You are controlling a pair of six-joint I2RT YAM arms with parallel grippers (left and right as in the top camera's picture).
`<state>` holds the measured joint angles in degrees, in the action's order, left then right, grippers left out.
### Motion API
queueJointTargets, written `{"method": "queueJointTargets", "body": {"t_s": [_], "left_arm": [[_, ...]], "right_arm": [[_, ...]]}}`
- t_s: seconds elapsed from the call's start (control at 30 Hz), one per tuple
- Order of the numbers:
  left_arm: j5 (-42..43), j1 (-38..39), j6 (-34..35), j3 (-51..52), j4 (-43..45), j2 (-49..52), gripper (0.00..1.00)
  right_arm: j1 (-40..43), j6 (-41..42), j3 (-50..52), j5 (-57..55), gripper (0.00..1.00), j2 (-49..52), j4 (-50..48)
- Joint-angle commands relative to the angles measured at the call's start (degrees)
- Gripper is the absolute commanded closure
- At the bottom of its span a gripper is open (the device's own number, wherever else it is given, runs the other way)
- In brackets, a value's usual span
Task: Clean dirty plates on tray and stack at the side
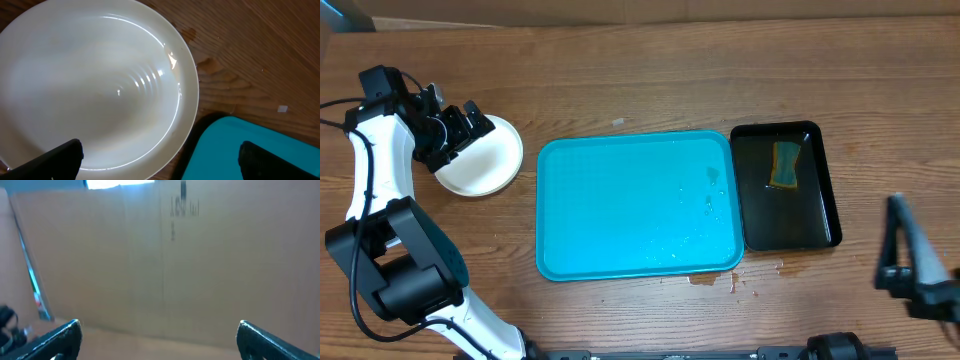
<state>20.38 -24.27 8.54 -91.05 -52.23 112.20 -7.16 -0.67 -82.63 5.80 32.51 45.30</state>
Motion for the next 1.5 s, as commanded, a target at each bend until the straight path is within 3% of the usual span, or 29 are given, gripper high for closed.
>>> {"method": "queueJointTargets", "body": {"t_s": [0.0, 0.27, 0.53, 1.07, 1.47], "left_arm": [[0.0, 0.0, -1.3, 0.4, 0.1, 0.0, 0.0], [0.0, 0.0, -1.3, 0.4, 0.1, 0.0, 0.0], [0.0, 0.0, -1.3, 0.4, 0.1, 0.0, 0.0], [0.0, 0.0, -1.3, 0.4, 0.1, 0.0, 0.0], [0.0, 0.0, -1.3, 0.4, 0.1, 0.0, 0.0]], "right_arm": [[0.3, -1.1, 17.1, 0.4, 0.0, -9.5, -8.1], [1.5, -0.9, 47.3, 0.6, 0.0, -25.9, -32.3], [1.8, -0.1, 64.9, 0.9, 0.0, -32.3, -45.2], [4.4, 2.8, 82.0, -0.9, 0.0, -32.3, -51.2], [4.3, 1.8, 82.2, -3.1, 0.0, -32.3, -40.6]]}}
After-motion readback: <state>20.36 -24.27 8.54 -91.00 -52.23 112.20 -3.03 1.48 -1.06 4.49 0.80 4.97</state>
